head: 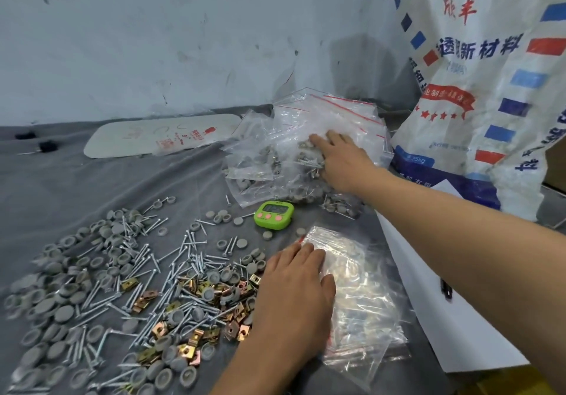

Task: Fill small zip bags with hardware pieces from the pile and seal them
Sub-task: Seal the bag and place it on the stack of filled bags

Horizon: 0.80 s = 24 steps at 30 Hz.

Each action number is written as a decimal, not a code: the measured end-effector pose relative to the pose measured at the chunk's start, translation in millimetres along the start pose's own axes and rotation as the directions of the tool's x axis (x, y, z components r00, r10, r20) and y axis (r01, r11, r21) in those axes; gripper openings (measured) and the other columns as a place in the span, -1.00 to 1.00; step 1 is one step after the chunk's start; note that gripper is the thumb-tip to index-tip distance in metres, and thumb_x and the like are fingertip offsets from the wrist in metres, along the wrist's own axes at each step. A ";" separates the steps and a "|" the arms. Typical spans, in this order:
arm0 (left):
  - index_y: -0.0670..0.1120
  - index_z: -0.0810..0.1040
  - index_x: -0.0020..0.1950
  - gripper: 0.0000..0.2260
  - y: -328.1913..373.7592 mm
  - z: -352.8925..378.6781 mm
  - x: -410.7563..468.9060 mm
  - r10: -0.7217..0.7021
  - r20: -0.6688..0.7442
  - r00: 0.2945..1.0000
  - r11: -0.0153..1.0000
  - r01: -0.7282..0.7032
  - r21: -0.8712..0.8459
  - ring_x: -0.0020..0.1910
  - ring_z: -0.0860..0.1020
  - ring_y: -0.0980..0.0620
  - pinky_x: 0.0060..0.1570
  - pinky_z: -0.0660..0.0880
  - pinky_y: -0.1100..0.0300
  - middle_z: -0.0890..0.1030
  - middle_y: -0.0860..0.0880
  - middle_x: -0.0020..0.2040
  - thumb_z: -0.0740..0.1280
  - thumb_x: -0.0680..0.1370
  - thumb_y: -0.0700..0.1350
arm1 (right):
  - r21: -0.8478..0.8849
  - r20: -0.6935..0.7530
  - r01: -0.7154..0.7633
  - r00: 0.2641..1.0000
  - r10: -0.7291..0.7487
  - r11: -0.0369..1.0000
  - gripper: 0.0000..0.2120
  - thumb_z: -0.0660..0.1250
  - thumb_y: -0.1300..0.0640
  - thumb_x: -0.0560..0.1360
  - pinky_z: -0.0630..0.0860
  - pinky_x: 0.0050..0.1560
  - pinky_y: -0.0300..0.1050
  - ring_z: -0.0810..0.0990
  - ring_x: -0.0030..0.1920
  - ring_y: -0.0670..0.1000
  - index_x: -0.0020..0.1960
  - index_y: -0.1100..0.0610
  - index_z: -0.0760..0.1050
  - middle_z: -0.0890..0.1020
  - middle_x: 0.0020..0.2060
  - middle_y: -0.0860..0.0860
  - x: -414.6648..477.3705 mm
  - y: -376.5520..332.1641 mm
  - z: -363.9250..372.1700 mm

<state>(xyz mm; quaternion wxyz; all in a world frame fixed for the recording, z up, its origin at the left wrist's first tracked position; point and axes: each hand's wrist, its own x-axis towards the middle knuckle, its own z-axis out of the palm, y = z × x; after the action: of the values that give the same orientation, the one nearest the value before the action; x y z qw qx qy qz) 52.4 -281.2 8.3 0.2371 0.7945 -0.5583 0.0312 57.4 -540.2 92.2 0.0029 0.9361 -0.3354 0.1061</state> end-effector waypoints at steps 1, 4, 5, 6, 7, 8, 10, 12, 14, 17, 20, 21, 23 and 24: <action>0.07 0.48 0.42 -0.61 0.3 -0.1 -0.3 -0.002 -0.010 1.000 1.000 0.002 0.001 0.51 0.31 0.07 0.50 0.15 0.10 0.48 0.08 0.45 0.10 0.64 0.10 | 0.007 -0.019 -0.024 1.000 0.024 1.000 -0.26 0.30 0.22 0.55 0.37 0.38 0.33 0.18 0.52 0.21 0.62 -0.09 0.05 0.20 0.56 0.10 4.2 -0.3 1.5; 0.07 0.48 0.42 -0.61 0.5 -0.2 -0.7 -0.001 -0.012 1.000 1.000 0.001 -0.001 0.51 0.31 0.07 0.50 0.15 0.11 0.48 0.09 0.46 0.12 0.64 0.11 | -0.001 0.011 -0.005 1.000 0.005 1.000 -0.28 0.36 0.00 0.56 0.36 0.40 0.32 0.20 0.51 0.24 0.61 -0.08 0.07 0.24 0.54 0.13 6.9 -6.2 4.7; 0.07 0.48 0.42 -0.61 0.3 0.0 -0.5 0.004 -0.006 1.000 1.000 -0.004 -0.002 0.51 0.30 0.07 0.50 0.14 0.11 0.47 0.09 0.46 0.11 0.64 0.10 | -0.013 0.046 0.025 0.999 -0.024 1.000 -0.24 0.36 -0.12 0.54 0.35 0.42 0.31 0.21 0.51 0.24 0.61 -0.08 0.06 0.25 0.54 0.13 3.5 -9.0 6.5; 0.07 0.48 0.41 -0.62 0.1 -0.1 -0.8 0.006 -0.005 1.000 1.000 -0.006 -0.004 0.50 0.30 0.07 0.50 0.14 0.10 0.47 0.09 0.45 0.11 0.64 0.10 | -0.031 0.087 0.054 0.995 -0.051 0.998 -0.18 0.37 -0.19 0.50 0.34 0.44 0.30 0.21 0.52 0.25 0.62 -0.08 0.04 0.25 0.54 0.13 -1.0 -11.7 7.8; 0.07 0.48 0.40 -0.62 0.3 -1.1 -1.0 0.006 -0.008 1.000 1.000 -0.006 0.001 0.50 0.32 0.07 0.49 0.15 0.11 0.48 0.09 0.44 0.11 0.64 0.10 | -0.054 0.133 0.083 0.988 -0.075 0.995 -0.13 0.38 -0.22 0.47 0.34 0.44 0.29 0.21 0.53 0.25 0.63 -0.08 0.02 0.24 0.55 0.13 -6.3 -13.5 7.5; 0.07 0.50 0.37 -0.64 1.6 -2.1 -1.6 0.006 -0.011 1.000 1.000 -0.006 0.008 0.48 0.35 0.07 0.48 0.15 0.12 0.51 0.09 0.41 0.13 0.64 0.10 | -0.080 0.181 0.110 0.979 -0.094 0.991 -0.07 0.41 -0.23 0.43 0.35 0.44 0.29 0.21 0.53 0.25 0.64 -0.09 -0.01 0.22 0.56 0.12 -11.7 -13.5 5.5; 0.06 0.59 0.26 -0.70 4.4 -5.4 -1.8 0.008 -0.033 0.999 0.999 -0.007 0.039 0.37 0.48 0.06 0.37 0.16 0.18 0.60 0.09 0.29 0.20 0.60 0.07 | -0.155 0.240 0.150 0.964 -0.110 0.976 0.03 0.49 -0.19 0.36 0.39 0.40 0.29 0.25 0.52 0.22 0.64 -0.11 -0.04 0.23 0.56 0.08 -22.8 -11.8 -1.3; 0.07 0.59 0.22 -0.73 5.4 -6.6 -1.4 0.010 -0.045 0.999 0.999 -0.008 0.036 0.34 0.49 0.07 0.33 0.16 0.18 0.61 0.10 0.24 0.21 0.59 0.06 | -0.275 0.187 0.170 0.975 -0.121 0.946 0.10 0.55 -0.17 0.31 0.36 0.39 0.29 0.36 0.48 0.17 0.63 -0.12 -0.06 0.33 0.51 0.02 -35.8 -10.4 -7.4; 0.10 0.51 0.29 -0.70 3.4 -4.5 1.0 0.002 -0.020 1.000 1.000 -0.002 0.001 0.39 0.39 0.10 0.38 0.18 0.15 0.54 0.13 0.31 0.13 0.62 0.07 | -0.314 0.083 0.174 0.984 -0.155 0.933 0.09 0.54 -0.23 0.30 0.30 0.43 0.26 0.41 0.44 0.12 0.63 -0.12 -0.03 0.40 0.48 -0.04 -49.8 -9.7 -9.6; 0.09 0.50 0.30 -0.69 1.8 -5.7 3.0 0.009 -0.026 1.000 1.000 -0.009 0.008 0.35 0.38 0.11 0.36 0.25 0.12 0.53 0.14 0.30 0.10 0.62 0.06 | -0.201 0.062 0.175 0.984 -0.165 0.964 -0.07 0.47 -0.20 0.37 0.25 0.48 0.12 0.39 0.47 0.08 0.62 -0.11 0.11 0.40 0.52 -0.06 -75.8 -12.9 -13.9; 0.06 0.52 0.29 -0.69 1.6 -5.4 4.5 0.017 -0.032 0.999 1.000 -0.016 0.020 0.33 0.42 0.07 0.34 0.29 0.09 0.55 0.11 0.27 0.11 0.63 0.04 | 0.040 -0.022 0.050 0.999 -0.049 0.998 -0.37 0.42 0.00 0.45 0.49 0.22 -0.01 0.58 0.25 0.14 0.50 -0.15 0.36 0.62 0.31 0.02 -101.7 -16.4 -23.7; 0.06 0.53 0.26 -0.71 1.2 -5.2 4.5 0.021 -0.038 0.999 1.000 -0.020 0.022 0.31 0.45 0.06 0.32 0.31 0.08 0.57 0.10 0.25 0.12 0.63 0.03 | 0.130 -0.030 -0.003 1.000 0.007 0.991 -0.40 0.42 0.04 0.45 0.56 0.12 -0.02 0.62 0.17 0.16 0.47 -0.17 0.41 0.65 0.25 0.03 -112.6 -18.2 -26.1; 0.05 0.55 0.22 -0.74 1.6 -4.7 3.4 0.023 -0.057 0.998 0.999 -0.021 0.027 0.25 0.49 0.03 0.27 0.36 0.05 0.59 0.08 0.20 0.14 0.63 0.00 | 0.151 0.037 -0.054 0.998 0.049 0.987 -0.42 0.40 0.07 0.47 0.59 0.02 -0.01 0.64 0.11 0.15 0.46 -0.20 0.41 0.66 0.21 0.02 -134.9 -19.8 -25.8; 0.04 0.55 0.21 -0.74 1.8 -4.5 2.9 0.020 -0.059 0.998 0.999 -0.018 0.030 0.25 0.49 0.03 0.27 0.36 0.05 0.60 0.08 0.19 0.14 0.63 -0.01 | 0.133 0.103 -0.075 0.993 0.062 0.988 -0.43 0.36 0.07 0.48 0.57 0.02 -0.01 0.63 0.12 0.15 0.47 -0.19 0.40 0.66 0.22 0.03 -146.3 -19.6 -22.6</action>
<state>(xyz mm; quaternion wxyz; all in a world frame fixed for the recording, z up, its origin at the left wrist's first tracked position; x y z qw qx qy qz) 52.8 -282.3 13.8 0.2416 0.7913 -0.5578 0.0653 -44.9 -431.5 86.3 -0.0814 0.9261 -0.3590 0.0824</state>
